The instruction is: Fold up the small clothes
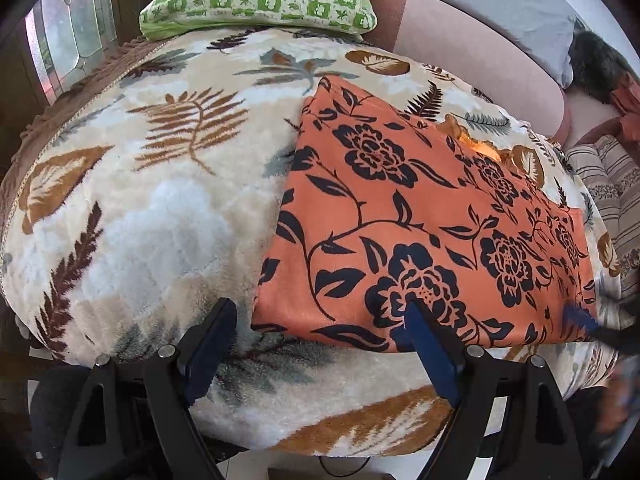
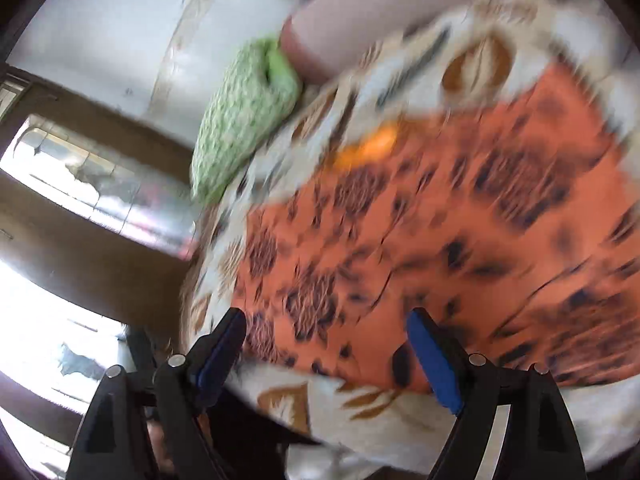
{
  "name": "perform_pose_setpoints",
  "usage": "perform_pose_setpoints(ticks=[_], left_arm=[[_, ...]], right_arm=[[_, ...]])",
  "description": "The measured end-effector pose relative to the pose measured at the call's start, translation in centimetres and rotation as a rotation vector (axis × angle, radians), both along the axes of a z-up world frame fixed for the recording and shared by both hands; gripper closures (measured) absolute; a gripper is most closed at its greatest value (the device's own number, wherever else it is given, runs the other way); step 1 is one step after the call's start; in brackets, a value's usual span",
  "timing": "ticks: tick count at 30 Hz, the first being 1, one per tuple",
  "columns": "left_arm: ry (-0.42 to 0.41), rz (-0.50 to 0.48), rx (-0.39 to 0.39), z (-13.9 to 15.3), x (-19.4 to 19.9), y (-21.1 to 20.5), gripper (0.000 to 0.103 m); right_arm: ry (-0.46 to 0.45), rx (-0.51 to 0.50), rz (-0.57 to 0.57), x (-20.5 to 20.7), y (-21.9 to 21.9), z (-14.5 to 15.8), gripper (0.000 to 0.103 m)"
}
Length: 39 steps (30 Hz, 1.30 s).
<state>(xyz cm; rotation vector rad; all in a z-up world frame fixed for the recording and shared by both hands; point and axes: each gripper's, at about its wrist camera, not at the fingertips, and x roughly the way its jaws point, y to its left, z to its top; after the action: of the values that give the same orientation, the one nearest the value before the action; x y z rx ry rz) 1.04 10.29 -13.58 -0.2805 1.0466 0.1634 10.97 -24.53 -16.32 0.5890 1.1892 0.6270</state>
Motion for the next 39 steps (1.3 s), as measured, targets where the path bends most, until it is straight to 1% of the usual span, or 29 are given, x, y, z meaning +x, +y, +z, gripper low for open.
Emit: perform_pose_setpoints(ticks=[1,2,4,6,8,9,10,11,12,13,15,16,18,20,22,24,25,26,27,28,30,31,33,34,35,36,37,38,39], left_arm=[[-0.002,0.0,0.006,0.3,0.0,-0.1,0.017],[-0.003,-0.001,0.012,0.5,0.0,-0.2,0.017],[-0.011,-0.006,0.024,0.9,0.2,-0.4,0.017],[-0.015,-0.012,0.037,1.0,0.3,-0.6,0.017],[-0.014,-0.015,0.041,1.0,0.5,-0.8,0.017],[-0.012,-0.016,0.039,1.0,0.6,-0.9,0.017],[-0.007,-0.021,0.039,0.9,0.7,-1.1,0.017],[-0.003,-0.025,0.042,0.9,0.8,-1.2,0.017],[-0.003,-0.027,0.048,0.9,0.8,-1.4,0.017],[0.0,-0.03,0.054,0.9,0.9,-1.5,0.017],[0.0,-0.04,0.06,1.1,0.8,-1.6,0.017],[-0.013,-0.037,0.068,1.4,0.8,-1.6,0.017],[-0.021,-0.034,0.072,1.5,1.0,-1.7,0.017],[-0.025,-0.038,0.058,1.5,1.5,-1.9,0.017],[-0.012,-0.055,0.062,0.9,2.3,-2.3,0.017],[0.022,-0.068,0.074,-0.5,3.2,-2.6,0.017],[0.061,-0.065,0.09,-1.2,3.6,-2.6,0.017],[0.067,-0.071,0.089,-1.3,3.7,-2.7,0.017],[0.051,-0.072,0.089,-1.1,3.6,-2.7,0.017],[0.025,-0.071,0.091,-0.6,3.5,-2.8,0.017],[0.02,-0.077,0.094,-0.3,3.8,-3.0,0.017],[0.018,-0.076,0.092,-0.1,4.0,-3.1,0.017],[0.014,-0.075,0.084,0.0,4.5,-3.0,0.017],[0.027,-0.07,0.089,-0.1,4.8,-2.8,0.017],[0.033,-0.063,0.09,-0.2,4.9,-2.7,0.017],[0.036,-0.057,0.089,-0.5,5.1,-2.5,0.017],[0.043,-0.052,0.09,-0.6,5.2,-2.3,0.017],[0.049,-0.049,0.094,-0.7,5.3,-2.2,0.017],[0.042,-0.048,0.094,-0.6,5.2,-2.1,0.017]], right_arm=[[0.058,-0.031,-0.008,0.1,0.0,-1.9,0.019],[0.033,-0.006,-0.035,-0.1,-0.2,-2.1,0.02],[0.006,0.0,-0.047,-0.3,-0.2,-0.2,0.02],[-0.057,0.009,-0.05,-0.4,0.2,1.6,0.02],[-0.113,0.061,-0.022,-0.9,0.7,3.5,0.019],[-0.116,0.085,-0.001,-0.7,1.3,3.4,0.017],[-0.113,0.092,0.02,-0.5,1.8,2.9,0.016],[-0.092,0.074,0.04,-0.2,2.5,1.3,0.016],[-0.05,0.042,0.042,0.2,3.4,-0.1,0.016],[0.046,0.003,0.027,0.9,3.7,-3.0,0.018],[0.022,0.049,-0.023,0.6,3.2,-2.0,0.018],[0.02,0.055,-0.017,0.7,3.3,-1.1,0.018],[-0.046,0.074,-0.006,0.7,3.6,1.2,0.018],[-0.067,0.11,0.009,1.2,3.9,2.1,0.018],[-0.048,0.125,0.008,2.0,3.9,1.3,0.015],[0.068,0.039,-0.012,3.2,3.7,-2.2,0.014],[0.075,0.067,-0.029,3.5,3.4,-2.7,0.015],[0.066,0.076,-0.03,3.1,2.9,-1.6,0.015],[0.057,0.082,-0.007,3.5,3.1,-0.2,0.015],[0.013,0.094,0.013,3.9,3.2,1.1,0.015],[-0.054,0.075,0.016,5.4,3.3,2.6,0.015],[-0.067,0.05,0.003,6.8,3.1,2.9,0.015],[-0.042,0.033,-0.07,9.5,1.7,2.2,0.015],[-0.017,0.039,-0.133,11.5,0.4,1.0,0.015],[-0.004,0.037,-0.16,12.5,-0.4,0.0,0.015],[0.039,0.03,-0.201,13.9,-1.4,-1.7,0.015],[0.103,0.109,-0.235,15.0,-2.4,-3.5,0.015],[0.115,0.14,-0.256,15.3,-2.9,-3.3,0.015],[0.119,0.162,-0.259,15.3,-3.0,-2.1,0.015]])
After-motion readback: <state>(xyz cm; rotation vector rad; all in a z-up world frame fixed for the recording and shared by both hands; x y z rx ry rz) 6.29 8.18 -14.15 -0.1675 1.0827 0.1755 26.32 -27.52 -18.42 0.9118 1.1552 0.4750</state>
